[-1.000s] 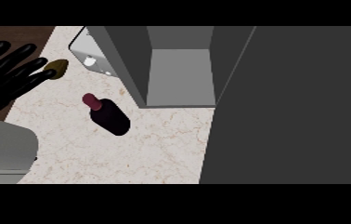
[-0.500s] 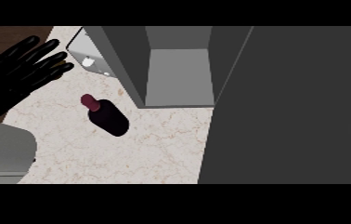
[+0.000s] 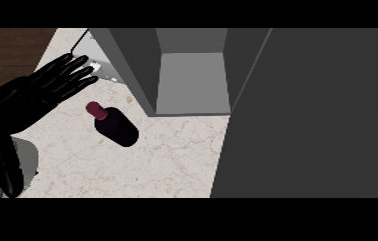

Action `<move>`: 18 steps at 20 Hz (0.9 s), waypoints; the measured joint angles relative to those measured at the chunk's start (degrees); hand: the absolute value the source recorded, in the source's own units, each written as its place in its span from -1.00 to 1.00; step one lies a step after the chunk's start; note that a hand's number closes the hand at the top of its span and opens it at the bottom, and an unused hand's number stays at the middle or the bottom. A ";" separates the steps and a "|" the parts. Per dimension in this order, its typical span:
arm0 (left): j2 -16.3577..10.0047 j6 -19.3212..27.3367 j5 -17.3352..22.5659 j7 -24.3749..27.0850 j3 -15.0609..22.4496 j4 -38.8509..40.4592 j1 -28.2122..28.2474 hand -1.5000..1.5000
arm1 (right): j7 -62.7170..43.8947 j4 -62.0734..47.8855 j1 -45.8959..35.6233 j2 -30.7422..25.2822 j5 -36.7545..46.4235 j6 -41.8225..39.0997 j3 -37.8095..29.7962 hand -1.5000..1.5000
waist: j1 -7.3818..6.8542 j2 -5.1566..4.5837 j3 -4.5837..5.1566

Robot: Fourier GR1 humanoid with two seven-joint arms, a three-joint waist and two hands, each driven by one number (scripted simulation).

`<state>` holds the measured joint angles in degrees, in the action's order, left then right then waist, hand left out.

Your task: Pick up the wine, place it into the cabinet and close the cabinet

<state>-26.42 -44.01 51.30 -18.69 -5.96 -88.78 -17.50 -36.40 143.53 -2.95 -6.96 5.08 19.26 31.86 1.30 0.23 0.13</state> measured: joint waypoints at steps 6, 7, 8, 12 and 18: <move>2.67 -4.59 -8.12 4.98 -1.49 7.61 -1.32 -1.00 | -1.41 0.09 -1.80 -1.67 0.43 1.95 0.45 -1.00 | 0.23 -0.07 0.01; 3.57 -4.92 -10.00 6.14 -1.59 8.23 -1.05 -1.00 | -1.71 0.10 -2.23 -1.94 0.49 2.21 0.50 -1.00 | 0.17 -0.06 0.01; 4.04 -5.24 -11.20 6.97 -1.80 9.02 -1.28 -1.00 | -1.54 0.11 -2.19 -2.35 0.50 2.33 0.28 -1.00 | 0.12 -0.07 0.00; 5.16 -6.87 -16.96 11.40 -3.46 12.60 -1.21 -1.00 | -1.68 0.07 -2.69 -2.98 0.92 4.07 1.67 -1.00 | 0.15 -0.04 0.01; 6.02 -10.23 -26.78 19.86 -5.16 18.85 -0.65 -1.00 | -1.96 0.01 -3.68 -4.81 1.22 5.49 2.07 -1.00 | 0.25 -0.11 0.03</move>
<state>-20.40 -54.23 24.52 1.17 -11.13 -69.93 -18.14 -38.36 143.55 -6.63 -11.76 6.30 24.75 33.92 1.55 0.13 0.16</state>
